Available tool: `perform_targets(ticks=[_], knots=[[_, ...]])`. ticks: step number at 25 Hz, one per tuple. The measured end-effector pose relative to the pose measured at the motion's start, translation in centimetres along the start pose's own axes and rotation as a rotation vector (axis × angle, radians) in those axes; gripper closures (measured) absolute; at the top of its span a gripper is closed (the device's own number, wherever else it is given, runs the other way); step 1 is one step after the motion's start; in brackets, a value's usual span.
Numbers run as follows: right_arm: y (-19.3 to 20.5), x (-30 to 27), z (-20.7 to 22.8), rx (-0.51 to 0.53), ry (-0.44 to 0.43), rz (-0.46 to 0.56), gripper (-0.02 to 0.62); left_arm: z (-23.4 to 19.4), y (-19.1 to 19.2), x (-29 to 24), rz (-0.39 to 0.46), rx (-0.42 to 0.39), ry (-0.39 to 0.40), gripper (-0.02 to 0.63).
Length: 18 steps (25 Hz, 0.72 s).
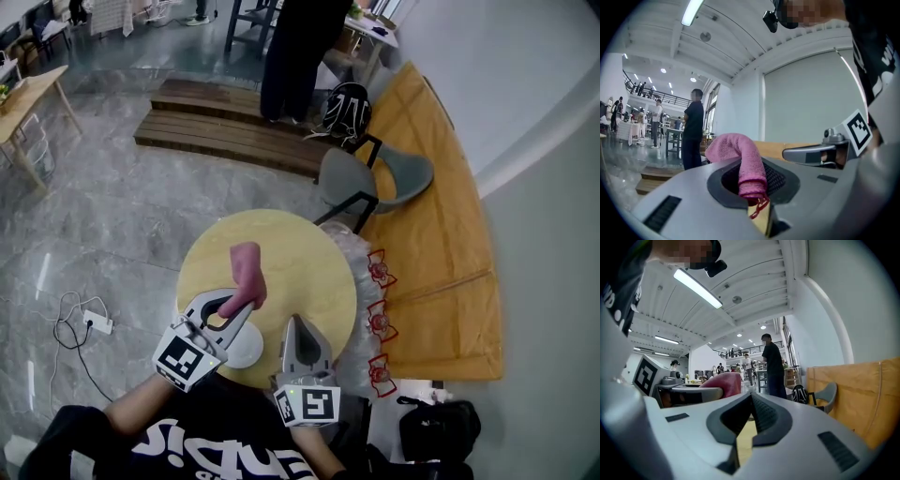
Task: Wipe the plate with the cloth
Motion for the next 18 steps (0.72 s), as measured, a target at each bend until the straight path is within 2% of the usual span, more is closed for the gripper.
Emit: perform_targets(ticks=[11, 18], knots=[[0.1, -0.3, 0.2, -0.017, -0.022, -0.02, 0.574, 0.0, 0.0, -0.2, -0.004, 0.006, -0.005, 0.552], [0.6, 0.6, 0.5, -0.037, -0.03, -0.036, 0.574, 0.8, 1.4, -0.3, -0.007, -0.011, -0.009, 0.553]])
Point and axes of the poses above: the fingertips, and each gripper's own axes: x backward along the fingers, z to its right, y out of its underside, the point moved 9 cm from there along x, backward along the fingers, and after that the axes turned 3 degrees about -x, right-handed, at the moved point
